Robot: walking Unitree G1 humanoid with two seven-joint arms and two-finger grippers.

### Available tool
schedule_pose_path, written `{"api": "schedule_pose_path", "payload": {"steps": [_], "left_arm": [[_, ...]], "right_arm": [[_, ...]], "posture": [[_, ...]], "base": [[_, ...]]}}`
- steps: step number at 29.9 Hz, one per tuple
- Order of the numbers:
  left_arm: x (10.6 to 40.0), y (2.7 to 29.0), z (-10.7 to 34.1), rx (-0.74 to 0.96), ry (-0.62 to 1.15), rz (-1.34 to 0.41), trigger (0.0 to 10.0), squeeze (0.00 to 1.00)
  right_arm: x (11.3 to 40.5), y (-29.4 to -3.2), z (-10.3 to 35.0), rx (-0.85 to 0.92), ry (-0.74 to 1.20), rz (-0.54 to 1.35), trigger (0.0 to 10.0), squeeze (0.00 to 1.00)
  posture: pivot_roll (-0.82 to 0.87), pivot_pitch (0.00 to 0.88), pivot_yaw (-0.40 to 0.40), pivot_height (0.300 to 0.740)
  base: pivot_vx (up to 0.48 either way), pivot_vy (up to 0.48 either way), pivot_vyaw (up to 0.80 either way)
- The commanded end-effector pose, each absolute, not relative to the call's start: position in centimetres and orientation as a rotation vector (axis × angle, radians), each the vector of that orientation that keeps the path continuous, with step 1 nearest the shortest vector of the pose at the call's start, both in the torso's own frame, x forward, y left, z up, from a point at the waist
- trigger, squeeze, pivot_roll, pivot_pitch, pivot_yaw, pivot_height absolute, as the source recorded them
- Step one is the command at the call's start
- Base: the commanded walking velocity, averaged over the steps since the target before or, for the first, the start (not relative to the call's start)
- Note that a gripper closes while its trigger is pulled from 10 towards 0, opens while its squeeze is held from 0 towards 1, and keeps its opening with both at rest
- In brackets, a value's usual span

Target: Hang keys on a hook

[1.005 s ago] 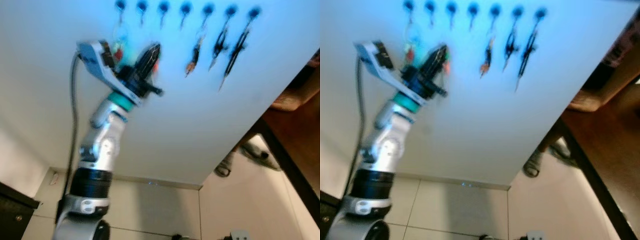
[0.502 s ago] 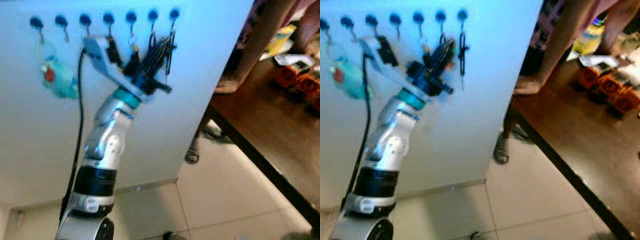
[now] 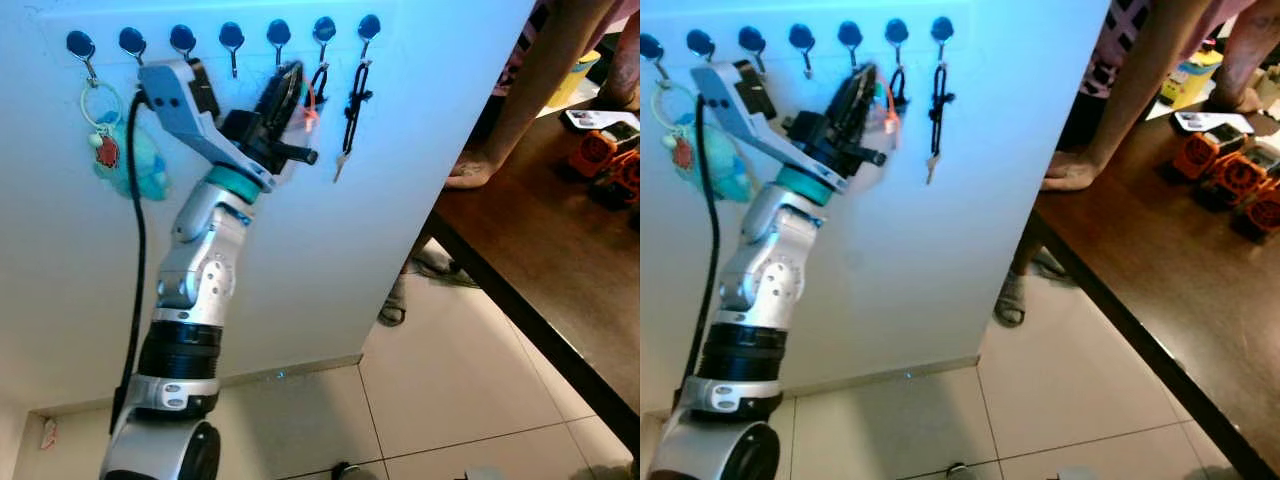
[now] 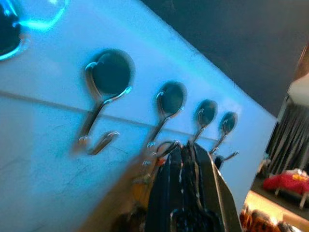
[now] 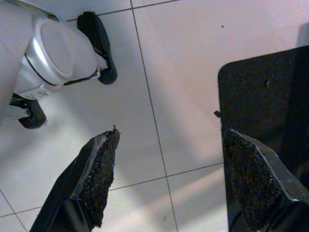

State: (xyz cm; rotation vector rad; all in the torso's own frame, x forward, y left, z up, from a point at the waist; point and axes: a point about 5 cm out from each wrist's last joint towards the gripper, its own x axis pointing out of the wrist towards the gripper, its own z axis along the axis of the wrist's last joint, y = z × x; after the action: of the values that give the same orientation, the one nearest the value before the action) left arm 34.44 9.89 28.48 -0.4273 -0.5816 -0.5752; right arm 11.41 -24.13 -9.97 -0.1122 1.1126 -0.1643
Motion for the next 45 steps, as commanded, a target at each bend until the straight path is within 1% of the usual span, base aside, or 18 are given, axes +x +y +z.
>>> {"api": "schedule_pose_path", "payload": {"steps": [1,3,5,6,7,8,11,12,13,14,19,22,23,26,28,34,41,45], "left_arm": [[33.9,11.2,28.7,-0.459,-0.616,-0.584,10.0,0.00],[32.1,10.6,29.1,-0.465,-0.652,-0.774,10.0,0.00],[32.1,10.6,29.1,-0.465,-0.652,-0.774,10.0,0.00],[30.8,10.1,29.2,-0.455,-0.660,-0.910,10.0,0.00],[30.8,10.1,29.2,-0.455,-0.660,-0.910,10.0,0.00],[29.6,9.7,29.0,-0.441,-0.654,-1.031,10.0,0.00],[29.6,9.7,29.0,-0.441,-0.654,-1.031,10.0,0.00],[28.6,9.4,28.7,-0.430,-0.637,-1.123,10.0,0.00],[28.6,9.4,28.7,-0.430,-0.637,-1.123,10.0,0.00],[28.1,9.2,28.2,-0.415,-0.613,-1.167,10.0,0.00],[28.9,9.0,27.6,-0.404,-0.581,-1.102,10.0,0.00],[30.6,9.4,27.3,-0.413,-0.568,-0.912,10.0,0.00],[30.6,9.4,27.3,-0.413,-0.568,-0.912,10.0,0.00],[31.6,10.4,27.1,-0.415,-0.558,-0.794,10.0,0.00],[31.9,10.9,27.1,-0.409,-0.560,-0.761,10.0,0.00],[32.2,12.6,27.5,-0.384,-0.587,-0.686,10.0,0.00],[32.2,12.5,27.8,-0.391,-0.610,-0.666,10.0,0.00],[32.0,12.2,28.1,-0.406,-0.630,-0.688,10.0,0.00]], "right_arm": [[10.4,-24.1,-10.3,-0.094,1.137,-0.180,10.0,0.00],[10.2,-24.3,-10.3,-0.093,1.138,-0.182,10.0,0.00],[10.2,-24.3,-10.3,-0.093,1.138,-0.182,10.0,0.00],[10.1,-24.5,-10.2,-0.096,1.139,-0.182,10.0,0.00],[10.1,-24.5,-10.2,-0.096,1.139,-0.182,10.0,0.00],[9.9,-24.7,-10.2,-0.099,1.141,-0.181,10.0,0.00],[9.9,-24.7,-10.2,-0.099,1.141,-0.181,10.0,0.00],[9.8,-24.8,-10.2,-0.104,1.142,-0.180,10.0,0.00],[9.8,-24.8,-10.2,-0.104,1.142,-0.180,10.0,0.00],[9.8,-24.9,-10.2,-0.109,1.142,-0.178,10.0,0.00],[10.2,-24.8,-10.1,-0.116,1.139,-0.170,10.0,0.00],[10.3,-24.7,-10.1,-0.118,1.138,-0.168,10.0,0.00],[10.3,-24.7,-10.1,-0.118,1.138,-0.168,10.0,0.00],[10.3,-24.6,-10.1,-0.119,1.137,-0.168,10.0,0.00],[10.3,-24.6,-10.1,-0.120,1.137,-0.168,10.0,0.00],[10.2,-24.7,-10.1,-0.123,1.138,-0.168,10.0,0.00],[10.2,-24.8,-10.1,-0.124,1.139,-0.166,10.0,0.00],[10.2,-24.8,-10.1,-0.126,1.139,-0.166,10.0,0.00]], "posture": [[-0.12,0.073,0.091,0.740],[-0.11,0.074,0.087,0.740],[-0.11,0.074,0.087,0.740],[-0.11,0.076,0.086,0.740],[-0.11,0.076,0.086,0.740],[-0.10,0.075,0.084,0.740],[-0.10,0.075,0.084,0.740],[-0.10,0.076,0.081,0.740],[-0.10,0.076,0.081,0.740],[-0.10,0.076,0.079,0.740],[-0.10,0.075,0.077,0.740],[-0.10,0.072,0.078,0.740],[-0.10,0.072,0.078,0.740],[-0.11,0.070,0.081,0.740],[-0.11,0.071,0.080,0.740],[-0.11,0.073,0.080,0.740],[-0.11,0.075,0.078,0.740],[-0.11,0.075,0.078,0.740]], "base": [[0.000,0.000,0.00],[0.000,0.000,0.00],[0.000,0.000,0.00],[0.000,0.000,0.00],[0.000,0.000,0.00],[0.000,0.000,0.00],[0.000,0.000,0.00],[0.000,0.000,0.00],[0.000,0.000,0.00],[0.000,0.000,0.00],[0.000,0.000,0.00],[0.000,0.000,0.00],[0.000,0.000,0.00],[0.000,0.000,0.00],[0.000,0.000,0.00],[0.000,0.000,0.00],[0.000,0.000,0.00],[0.000,0.000,0.00]]}}
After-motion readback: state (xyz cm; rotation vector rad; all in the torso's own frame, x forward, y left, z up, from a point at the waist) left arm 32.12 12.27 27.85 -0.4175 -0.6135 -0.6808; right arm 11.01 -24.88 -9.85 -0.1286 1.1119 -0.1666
